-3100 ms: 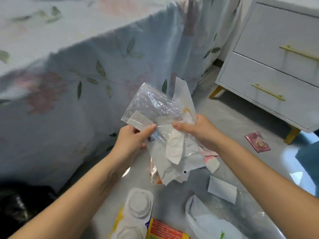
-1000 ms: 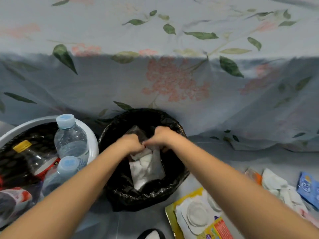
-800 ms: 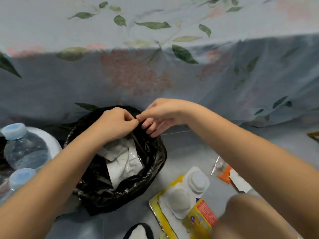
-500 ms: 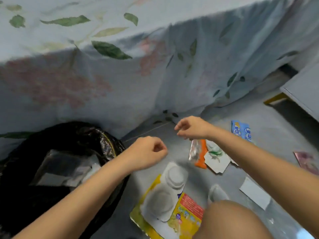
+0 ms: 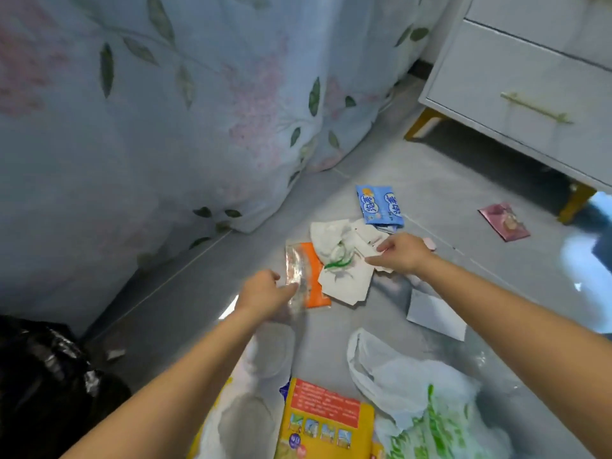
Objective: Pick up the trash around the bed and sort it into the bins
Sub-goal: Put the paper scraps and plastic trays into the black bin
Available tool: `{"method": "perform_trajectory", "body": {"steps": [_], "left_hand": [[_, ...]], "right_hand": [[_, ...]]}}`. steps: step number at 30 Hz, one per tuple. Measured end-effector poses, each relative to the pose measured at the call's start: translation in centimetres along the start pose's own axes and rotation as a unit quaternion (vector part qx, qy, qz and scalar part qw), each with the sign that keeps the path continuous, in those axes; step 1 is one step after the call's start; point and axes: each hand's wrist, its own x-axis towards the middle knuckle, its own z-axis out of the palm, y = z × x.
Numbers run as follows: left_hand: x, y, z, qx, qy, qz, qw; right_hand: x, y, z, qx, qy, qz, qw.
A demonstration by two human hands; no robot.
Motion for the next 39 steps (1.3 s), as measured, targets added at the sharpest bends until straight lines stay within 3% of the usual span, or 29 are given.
{"method": "perform_trajectory", "body": {"steps": [4, 8, 13, 20, 25, 30, 37, 39], "left_hand": [[2.7, 2.9, 0.2, -0.063, 0.028, -0.009, 0.998], [4.7, 3.3, 1.2, -0.064, 0.021, -0.046, 0.997], [6.0, 3.2, 2.2, -0.107, 0.025, -0.082, 0.991], [6.3, 3.6, 3.1, -0.199, -0.027, -0.079, 0.976], [5.5, 3.6, 3.6, -0.329, -0.106, -0.081, 0.935], [5.2, 3.6, 3.9, -0.373, -0.158, -0.068, 0.912], [5.2, 2.4, 4.2, -0.395, -0.114, -0.088, 0.907], [5.3, 1.8, 4.4, -0.38, -0.102, -0.096, 0.914]], "right_hand": [[0.8, 3.0, 0.8, 0.194, -0.065, 0.111, 0.972], [1.1, 3.9, 2.9, 0.28, -0.079, 0.136, 0.947], [1.6, 3.2, 4.1, 0.366, -0.04, 0.156, 0.917], [1.8, 1.9, 5.7, 0.416, -0.002, 0.162, 0.895], [1.1, 1.0, 7.1, 0.465, 0.026, 0.142, 0.873], [-0.6, -0.3, 8.4, 0.532, -0.011, 0.124, 0.838], [-2.6, -1.0, 9.7, 0.524, -0.065, 0.098, 0.843], [-2.9, -0.8, 9.2, 0.467, -0.058, 0.077, 0.879]]}}
